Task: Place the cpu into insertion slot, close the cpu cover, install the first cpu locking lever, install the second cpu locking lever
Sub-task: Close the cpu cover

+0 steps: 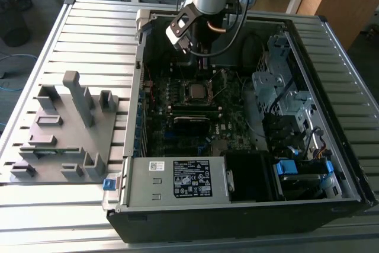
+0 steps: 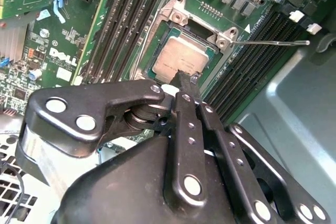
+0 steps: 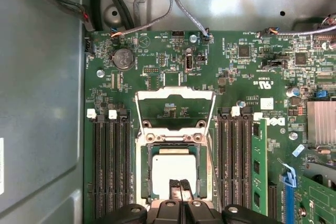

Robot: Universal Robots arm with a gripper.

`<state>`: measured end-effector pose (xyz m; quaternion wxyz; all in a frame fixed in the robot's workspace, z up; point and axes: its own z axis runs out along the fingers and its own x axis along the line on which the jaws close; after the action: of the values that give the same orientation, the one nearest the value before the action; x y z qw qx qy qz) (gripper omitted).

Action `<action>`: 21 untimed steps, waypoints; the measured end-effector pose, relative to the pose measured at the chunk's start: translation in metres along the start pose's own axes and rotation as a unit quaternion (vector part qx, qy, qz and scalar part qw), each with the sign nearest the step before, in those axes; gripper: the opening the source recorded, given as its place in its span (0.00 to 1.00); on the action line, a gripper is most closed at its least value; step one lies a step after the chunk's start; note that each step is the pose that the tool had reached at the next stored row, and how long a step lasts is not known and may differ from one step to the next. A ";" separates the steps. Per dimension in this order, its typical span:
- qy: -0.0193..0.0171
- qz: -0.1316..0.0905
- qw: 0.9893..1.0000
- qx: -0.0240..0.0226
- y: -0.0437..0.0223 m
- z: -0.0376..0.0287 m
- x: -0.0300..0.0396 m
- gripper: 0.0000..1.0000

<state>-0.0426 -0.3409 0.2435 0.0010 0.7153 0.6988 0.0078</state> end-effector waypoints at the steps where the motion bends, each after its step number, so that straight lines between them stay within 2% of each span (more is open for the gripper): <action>1: 0.000 0.000 1.000 0.000 0.0000 -0.0017 0.0000 0.10; 4: 0.000 0.000 1.000 0.000 0.0001 -0.0073 0.0001 0.10; 13: 0.000 0.000 1.000 0.000 0.0002 -0.0166 0.0002 0.10; 21: 0.000 0.000 1.000 0.000 0.0006 -0.0170 0.0002 0.10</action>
<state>-0.0422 -0.3409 0.2605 0.0010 0.7152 0.6988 0.0078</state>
